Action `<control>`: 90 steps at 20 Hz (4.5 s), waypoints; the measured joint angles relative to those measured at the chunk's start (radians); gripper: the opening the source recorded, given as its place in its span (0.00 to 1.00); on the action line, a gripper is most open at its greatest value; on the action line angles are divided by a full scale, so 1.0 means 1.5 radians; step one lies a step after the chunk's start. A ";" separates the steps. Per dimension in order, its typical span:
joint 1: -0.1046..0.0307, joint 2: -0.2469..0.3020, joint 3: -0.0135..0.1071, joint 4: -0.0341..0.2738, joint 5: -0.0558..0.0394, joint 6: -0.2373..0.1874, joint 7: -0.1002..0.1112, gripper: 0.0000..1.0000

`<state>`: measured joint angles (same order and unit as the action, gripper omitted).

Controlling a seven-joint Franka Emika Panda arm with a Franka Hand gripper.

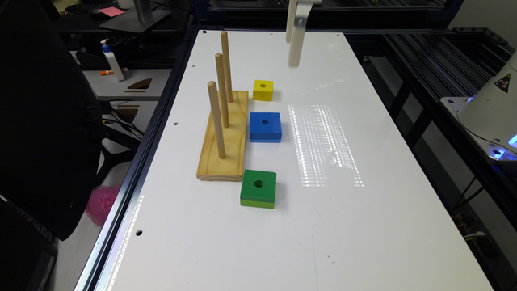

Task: Pick up blue block.

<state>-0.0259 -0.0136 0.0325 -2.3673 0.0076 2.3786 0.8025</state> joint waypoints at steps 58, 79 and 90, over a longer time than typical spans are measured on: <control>0.002 0.249 0.017 0.060 -0.0001 0.202 0.001 1.00; 0.003 0.300 0.018 0.074 -0.0006 0.237 0.002 0.00; 0.002 0.271 0.018 0.073 -0.0006 0.205 0.002 0.00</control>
<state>-0.0231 0.3922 0.0591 -2.2576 0.0068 2.6854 0.8055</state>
